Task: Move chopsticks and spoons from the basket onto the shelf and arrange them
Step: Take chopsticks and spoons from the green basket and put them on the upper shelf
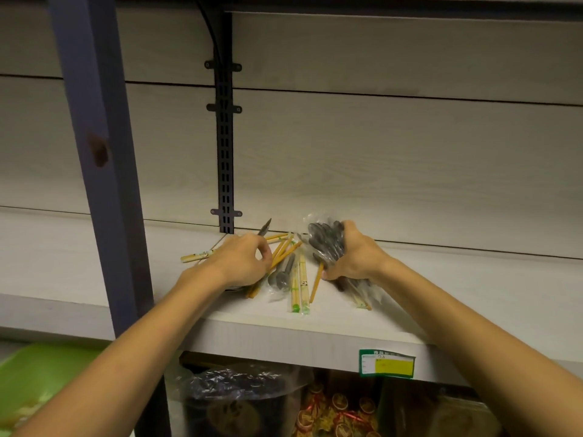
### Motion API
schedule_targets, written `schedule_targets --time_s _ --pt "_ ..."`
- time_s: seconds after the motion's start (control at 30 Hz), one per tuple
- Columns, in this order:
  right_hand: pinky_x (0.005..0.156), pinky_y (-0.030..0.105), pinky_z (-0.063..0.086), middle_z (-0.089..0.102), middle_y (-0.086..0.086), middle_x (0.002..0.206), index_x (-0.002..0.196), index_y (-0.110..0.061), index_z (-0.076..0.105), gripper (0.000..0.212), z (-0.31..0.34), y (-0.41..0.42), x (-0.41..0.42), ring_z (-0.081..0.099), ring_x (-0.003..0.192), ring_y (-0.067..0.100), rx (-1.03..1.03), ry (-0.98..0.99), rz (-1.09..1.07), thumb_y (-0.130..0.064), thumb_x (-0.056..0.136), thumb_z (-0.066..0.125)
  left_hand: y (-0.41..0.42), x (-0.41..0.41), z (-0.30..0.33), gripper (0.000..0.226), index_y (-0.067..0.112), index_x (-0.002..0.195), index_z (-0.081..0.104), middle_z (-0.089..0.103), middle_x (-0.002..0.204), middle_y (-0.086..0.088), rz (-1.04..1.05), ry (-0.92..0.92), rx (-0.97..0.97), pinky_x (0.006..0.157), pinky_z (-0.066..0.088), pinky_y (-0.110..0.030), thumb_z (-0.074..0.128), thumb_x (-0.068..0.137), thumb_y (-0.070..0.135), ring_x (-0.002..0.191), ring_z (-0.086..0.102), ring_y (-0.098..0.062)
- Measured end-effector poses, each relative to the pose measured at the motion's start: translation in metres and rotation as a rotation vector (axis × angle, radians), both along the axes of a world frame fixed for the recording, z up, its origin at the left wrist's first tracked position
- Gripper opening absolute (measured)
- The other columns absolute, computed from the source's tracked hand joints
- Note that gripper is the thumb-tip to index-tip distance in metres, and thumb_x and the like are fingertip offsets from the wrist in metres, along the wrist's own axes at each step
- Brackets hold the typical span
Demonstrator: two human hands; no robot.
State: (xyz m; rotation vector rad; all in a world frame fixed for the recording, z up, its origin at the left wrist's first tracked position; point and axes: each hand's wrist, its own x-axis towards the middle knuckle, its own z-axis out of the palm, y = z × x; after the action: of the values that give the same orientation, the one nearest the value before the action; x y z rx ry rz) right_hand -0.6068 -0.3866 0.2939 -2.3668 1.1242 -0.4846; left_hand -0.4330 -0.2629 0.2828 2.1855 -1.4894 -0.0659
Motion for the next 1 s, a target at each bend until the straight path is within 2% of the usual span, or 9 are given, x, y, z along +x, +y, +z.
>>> schedule_targets --time_s 0.17,0.23,0.33,0.4,0.5,0.63,0.8,0.9,1.0 --pt "0.069 0.032 0.048 0.054 0.010 0.107 0.133 -0.014 0.027 0.083 0.004 0.000 0.000 0.054 0.086 0.023 -0.044 0.139 0.002 -0.010 0.069 0.080 0.004 0.013 -0.004 0.014 0.030 0.083 0.060 0.056 0.129 -0.009 0.153 0.027 -0.025 0.092 0.048 -0.035 0.065 0.089 0.019 0.112 0.056 -0.027" --pt "0.069 0.032 0.048 0.054 0.010 0.107 0.133 -0.015 0.027 0.082 0.004 -0.002 0.001 0.055 0.086 0.024 -0.058 0.156 0.002 -0.009 0.070 0.078 0.006 0.016 -0.003 0.008 0.027 0.084 0.064 0.058 0.126 -0.008 0.164 0.048 0.013 0.091 0.049 -0.035 0.071 0.085 0.025 0.109 0.056 -0.026" --pt "0.070 0.034 0.051 0.055 0.010 0.105 0.133 -0.017 0.027 0.081 0.002 -0.003 0.002 0.056 0.088 0.025 -0.077 0.154 0.005 -0.008 0.069 0.076 0.006 0.017 -0.003 0.022 0.024 0.085 0.068 0.061 0.112 -0.004 0.158 0.101 0.037 0.087 0.050 -0.034 0.079 0.075 0.040 0.101 0.058 -0.022" --pt "0.072 0.036 0.053 0.055 0.010 0.103 0.135 -0.018 0.026 0.082 0.000 -0.004 0.001 0.057 0.089 0.026 -0.081 0.133 0.010 -0.007 0.070 0.074 0.005 0.016 -0.004 0.023 0.023 0.082 0.070 0.064 0.107 -0.005 0.152 0.122 0.039 0.084 0.050 -0.032 0.080 0.073 0.041 0.098 0.060 -0.021" --pt "0.069 0.033 0.049 0.056 0.008 0.104 0.139 -0.019 0.025 0.085 -0.001 -0.004 -0.004 0.057 0.088 0.025 -0.067 0.073 0.031 -0.007 0.070 0.074 0.002 0.012 -0.003 0.013 0.022 0.080 0.072 0.063 0.111 -0.004 0.134 0.127 0.057 0.084 0.046 -0.030 0.079 0.077 0.032 0.102 0.056 -0.021" --pt "0.066 0.029 0.046 0.057 0.006 0.103 0.139 -0.019 0.028 0.085 -0.002 -0.008 -0.014 0.055 0.083 0.021 -0.051 -0.046 0.021 -0.007 0.070 0.075 0.000 0.007 0.000 0.010 0.023 0.084 0.069 0.056 0.105 0.001 0.162 0.082 0.078 0.078 0.042 -0.027 0.077 0.077 0.024 0.095 0.052 -0.018" --pt "0.068 0.033 0.049 0.061 0.008 0.103 0.135 -0.023 0.031 0.080 -0.004 -0.014 -0.024 0.057 0.082 0.025 -0.072 -0.147 -0.003 -0.008 0.069 0.073 -0.003 0.006 -0.002 0.021 0.016 0.095 0.069 0.060 0.103 -0.004 0.227 -0.027 0.070 0.070 0.044 -0.030 0.069 0.081 0.032 0.089 0.055 -0.022" --pt "0.064 0.030 0.045 0.060 0.007 0.104 0.136 -0.023 0.031 0.079 -0.001 -0.018 -0.031 0.056 0.083 0.025 -0.064 -0.204 0.006 -0.008 0.071 0.072 -0.005 0.008 0.000 0.029 0.010 0.103 0.067 0.062 0.103 -0.008 0.233 -0.053 0.060 0.074 0.046 -0.033 0.059 0.089 0.034 0.089 0.056 -0.024" --pt "0.063 0.029 0.049 0.059 0.004 0.101 0.132 -0.021 0.034 0.073 0.001 -0.018 -0.034 0.058 0.083 0.023 -0.025 -0.250 0.033 -0.006 0.071 0.072 -0.005 0.012 0.002 0.026 0.015 0.105 0.063 0.059 0.104 -0.006 0.194 -0.047 0.065 0.078 0.045 -0.034 0.056 0.091 0.035 0.093 0.054 -0.025"
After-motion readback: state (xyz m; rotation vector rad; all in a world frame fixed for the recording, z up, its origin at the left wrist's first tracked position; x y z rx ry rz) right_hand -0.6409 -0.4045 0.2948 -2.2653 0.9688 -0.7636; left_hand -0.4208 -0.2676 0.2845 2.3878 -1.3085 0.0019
